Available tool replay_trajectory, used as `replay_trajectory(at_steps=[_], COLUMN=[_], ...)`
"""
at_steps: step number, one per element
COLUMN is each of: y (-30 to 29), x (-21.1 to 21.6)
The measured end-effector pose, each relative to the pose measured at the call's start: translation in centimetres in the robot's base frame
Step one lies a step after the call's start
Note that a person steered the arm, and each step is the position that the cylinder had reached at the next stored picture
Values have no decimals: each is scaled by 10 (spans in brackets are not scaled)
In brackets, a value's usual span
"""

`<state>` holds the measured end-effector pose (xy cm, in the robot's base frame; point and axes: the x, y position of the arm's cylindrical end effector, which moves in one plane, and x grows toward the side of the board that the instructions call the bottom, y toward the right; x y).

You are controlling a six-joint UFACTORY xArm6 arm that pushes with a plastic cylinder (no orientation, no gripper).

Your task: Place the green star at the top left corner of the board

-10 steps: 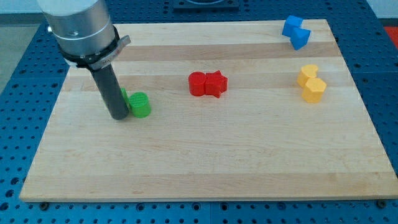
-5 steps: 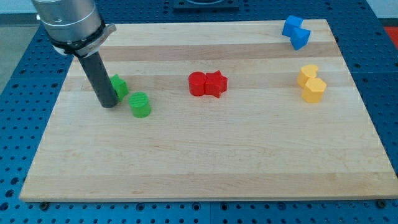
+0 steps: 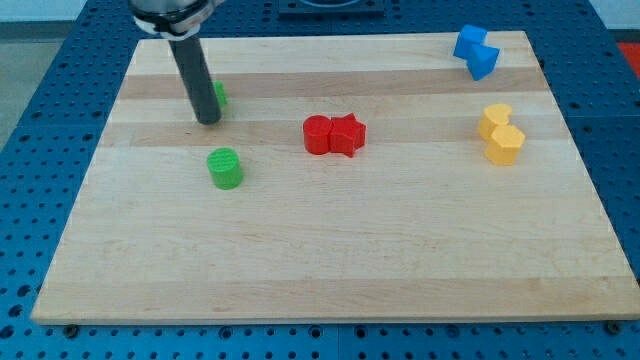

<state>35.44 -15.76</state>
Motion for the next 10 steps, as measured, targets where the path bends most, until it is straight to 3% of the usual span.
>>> replay_trajectory(at_steps=[2, 10], y=[12, -66], x=[-31, -84])
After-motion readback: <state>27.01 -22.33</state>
